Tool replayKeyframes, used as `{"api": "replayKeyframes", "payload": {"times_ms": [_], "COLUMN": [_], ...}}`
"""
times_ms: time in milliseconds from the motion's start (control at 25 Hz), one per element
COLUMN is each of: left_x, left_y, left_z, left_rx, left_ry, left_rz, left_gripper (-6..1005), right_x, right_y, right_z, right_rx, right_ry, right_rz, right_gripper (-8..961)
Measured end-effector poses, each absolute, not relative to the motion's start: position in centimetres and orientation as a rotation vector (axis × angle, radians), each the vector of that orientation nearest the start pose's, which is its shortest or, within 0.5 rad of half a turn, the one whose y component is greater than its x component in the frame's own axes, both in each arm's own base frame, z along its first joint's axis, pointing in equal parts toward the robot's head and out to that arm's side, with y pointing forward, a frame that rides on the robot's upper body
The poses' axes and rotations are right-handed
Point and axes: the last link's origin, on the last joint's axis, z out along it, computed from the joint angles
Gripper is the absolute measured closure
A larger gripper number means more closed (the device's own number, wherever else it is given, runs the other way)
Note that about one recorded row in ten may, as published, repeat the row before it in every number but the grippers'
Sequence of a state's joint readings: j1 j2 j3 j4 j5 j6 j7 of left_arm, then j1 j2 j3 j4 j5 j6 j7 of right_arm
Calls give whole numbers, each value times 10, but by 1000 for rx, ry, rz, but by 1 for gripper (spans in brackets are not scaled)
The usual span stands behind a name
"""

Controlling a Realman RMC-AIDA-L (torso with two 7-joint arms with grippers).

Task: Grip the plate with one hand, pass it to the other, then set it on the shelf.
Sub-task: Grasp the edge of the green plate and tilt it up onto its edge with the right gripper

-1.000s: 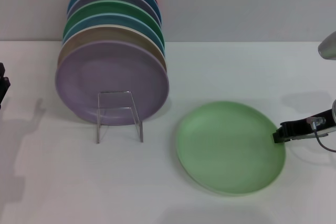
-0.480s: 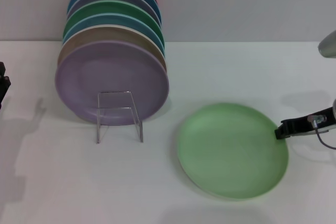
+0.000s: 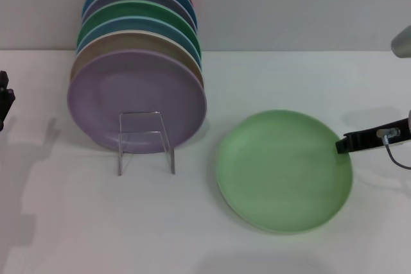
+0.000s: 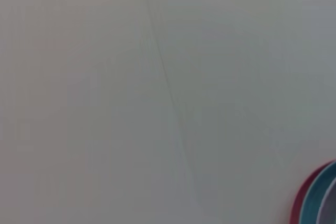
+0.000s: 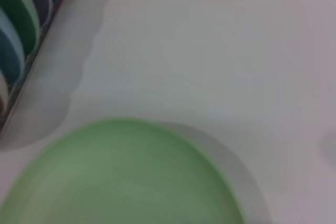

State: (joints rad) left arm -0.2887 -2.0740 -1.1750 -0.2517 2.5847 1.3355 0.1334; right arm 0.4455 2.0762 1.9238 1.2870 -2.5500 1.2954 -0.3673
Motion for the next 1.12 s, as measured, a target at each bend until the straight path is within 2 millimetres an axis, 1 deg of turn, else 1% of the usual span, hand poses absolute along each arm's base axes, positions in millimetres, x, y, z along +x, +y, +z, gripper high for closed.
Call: {"api": "replayKeyframes", "payload": {"times_ms": [160,400,600,720,880,1040,1120], "left_x": [-329,-319,-297,-274,-238,-199,-183], "left_y": [297,293,295,304,316,317,317], "left_z": [20,23,18,23,39,58,67], "left_rx": [-1449,-1425,-1470,-1527,-1631,-1710,-1746], "left_ry": [-212,-194,-183,-198,-249,-294,-310], "left_rz": [-608,-670,-725,-720,-693,-693,-687], "left_gripper": [156,156,156,155,155,155,155], "right_x": [239,227,218,211,205,203,205], "right_y": [361,349,334,324,313,309,309], "right_z": [34,61,88,103,117,122,123], "right_rx": [-2158,-2110,-2057,-2025,-1999,-1992,-1986], "right_ry": [1318,1191,1068,979,866,792,779], "right_rz": [-81,22,156,249,332,369,374], "right_gripper": [938,939,938,938,939,939,939]}}
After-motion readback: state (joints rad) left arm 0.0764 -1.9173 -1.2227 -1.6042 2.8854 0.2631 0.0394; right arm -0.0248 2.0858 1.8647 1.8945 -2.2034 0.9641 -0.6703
